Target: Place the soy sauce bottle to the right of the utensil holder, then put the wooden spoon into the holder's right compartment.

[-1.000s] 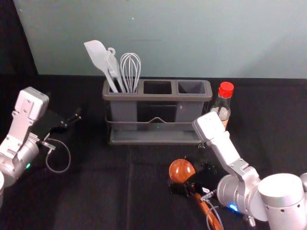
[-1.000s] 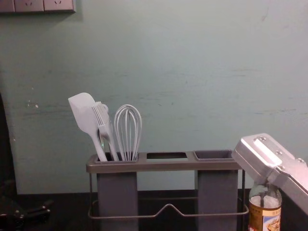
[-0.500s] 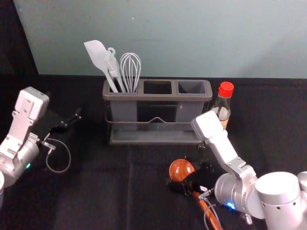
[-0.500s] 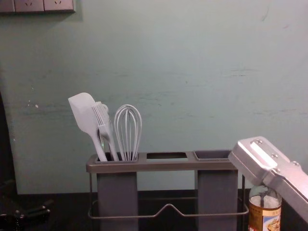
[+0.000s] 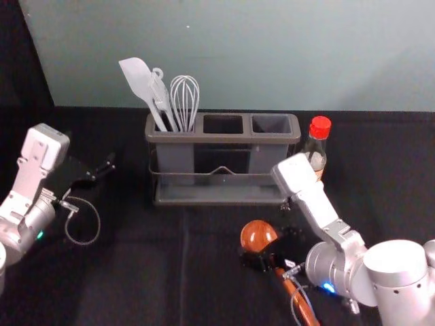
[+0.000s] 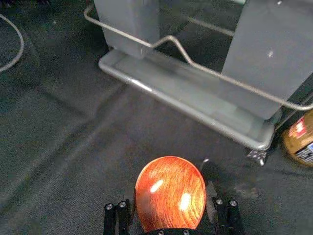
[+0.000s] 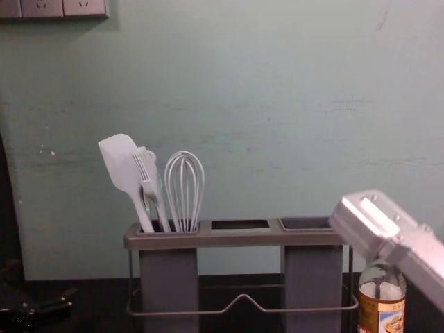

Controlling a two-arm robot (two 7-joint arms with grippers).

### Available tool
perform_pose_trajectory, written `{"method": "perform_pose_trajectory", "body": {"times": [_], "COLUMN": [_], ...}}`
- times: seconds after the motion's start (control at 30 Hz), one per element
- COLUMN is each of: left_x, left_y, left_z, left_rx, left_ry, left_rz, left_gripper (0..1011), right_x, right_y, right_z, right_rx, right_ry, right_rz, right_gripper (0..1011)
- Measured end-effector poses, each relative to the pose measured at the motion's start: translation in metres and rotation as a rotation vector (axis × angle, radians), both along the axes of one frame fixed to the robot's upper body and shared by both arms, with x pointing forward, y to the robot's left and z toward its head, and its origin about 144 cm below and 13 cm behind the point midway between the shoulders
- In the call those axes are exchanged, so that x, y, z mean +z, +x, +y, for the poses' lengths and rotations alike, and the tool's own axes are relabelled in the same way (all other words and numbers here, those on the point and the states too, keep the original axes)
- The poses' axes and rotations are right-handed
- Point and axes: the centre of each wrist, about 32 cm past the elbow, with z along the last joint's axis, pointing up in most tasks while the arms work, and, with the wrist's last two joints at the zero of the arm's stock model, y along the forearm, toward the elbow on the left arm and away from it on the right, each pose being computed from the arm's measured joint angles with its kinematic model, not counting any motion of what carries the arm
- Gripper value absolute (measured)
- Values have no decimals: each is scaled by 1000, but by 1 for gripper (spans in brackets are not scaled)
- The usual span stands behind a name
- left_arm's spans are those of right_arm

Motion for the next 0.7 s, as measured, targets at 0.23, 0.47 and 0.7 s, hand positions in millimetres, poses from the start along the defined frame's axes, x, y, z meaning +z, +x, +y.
{"method": "perform_pose_trajectory", "body": {"times": [0.23,0.47,0.7], "left_x": [0,0,0], "left_y": [0,0,0], "left_z": [0,0,0], "left_rx": [0,0,0], "left_ry": [0,0,0], "left_rz": [0,0,0], "left_gripper": [1005,1005,1005], "right_x": [14,22,16], "right_y": [-7,-19,-29], "right_z": [-8,-24,-50], "right_rx": [5,68,172], "right_ry": [15,54,153], "right_rz": [-55,-160,-297], "right_gripper": [837,837,837]}}
